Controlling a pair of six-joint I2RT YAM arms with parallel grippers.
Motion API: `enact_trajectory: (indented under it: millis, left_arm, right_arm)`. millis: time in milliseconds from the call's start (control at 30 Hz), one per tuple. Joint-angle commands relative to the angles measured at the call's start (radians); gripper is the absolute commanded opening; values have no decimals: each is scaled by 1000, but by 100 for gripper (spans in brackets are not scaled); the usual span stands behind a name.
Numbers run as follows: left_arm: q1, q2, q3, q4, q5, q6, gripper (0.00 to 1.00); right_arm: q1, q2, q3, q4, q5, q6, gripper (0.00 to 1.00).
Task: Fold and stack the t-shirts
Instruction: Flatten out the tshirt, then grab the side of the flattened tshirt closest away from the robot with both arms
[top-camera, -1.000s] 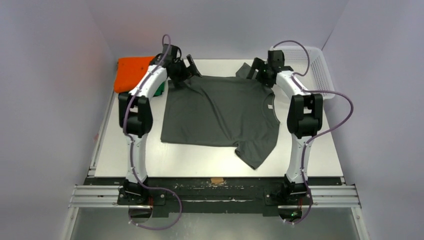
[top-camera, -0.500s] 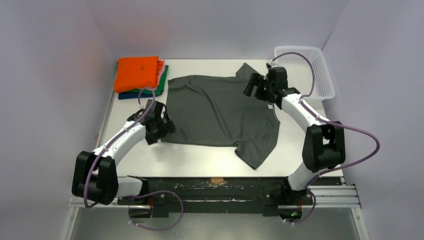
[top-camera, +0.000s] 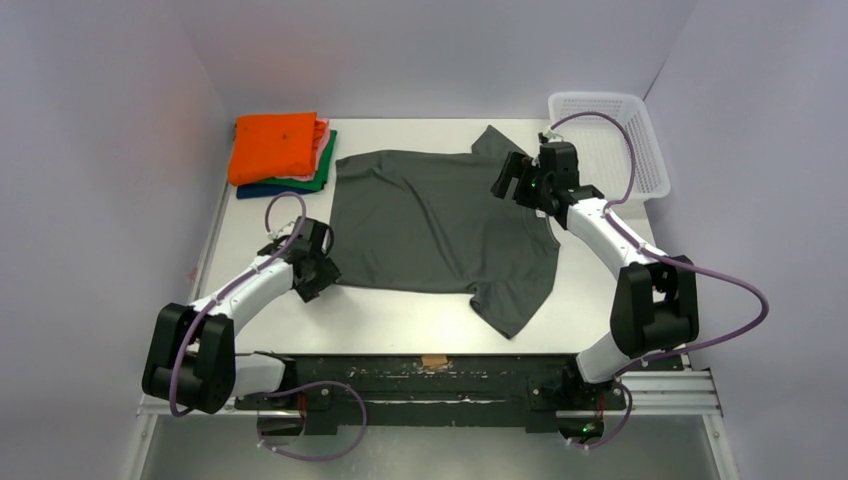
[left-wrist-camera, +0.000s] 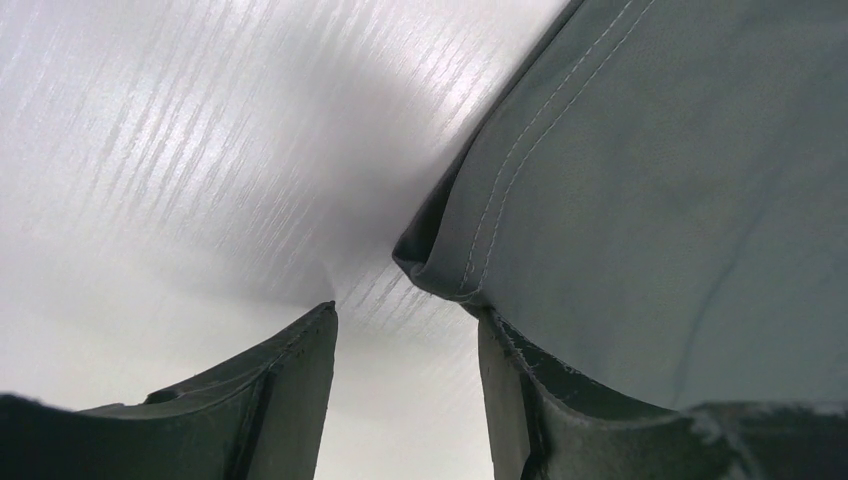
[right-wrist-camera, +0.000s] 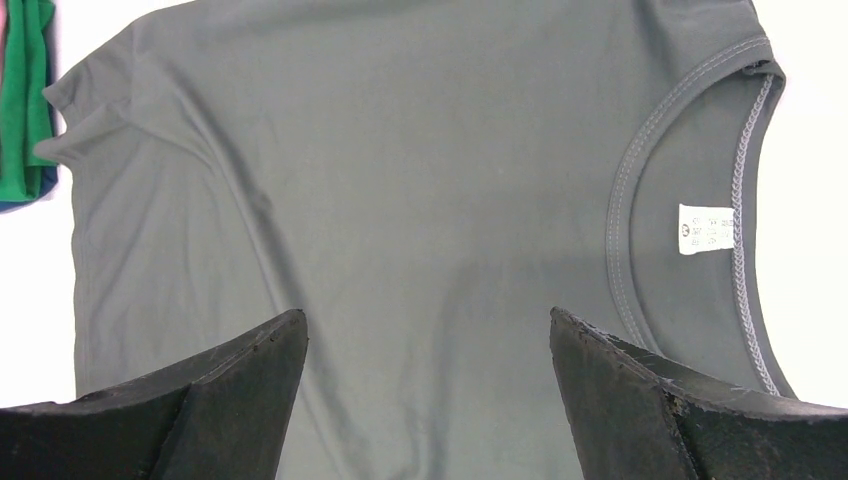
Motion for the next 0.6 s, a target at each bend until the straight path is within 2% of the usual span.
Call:
enact_trajectory:
  millis: [0,233,567]
  left_arm:
    - [5,-9,12,79,-5,-36,52]
    - [14,-2,45,81,-12,-35,49]
    - [20,-78,32,58,-5,-39,49]
  right_arm:
    - [7,-29,-1,29,29,0,89]
    - [7,-25,6,20,42,-7,89]
    - [7,-7,10,22,49,-10,89]
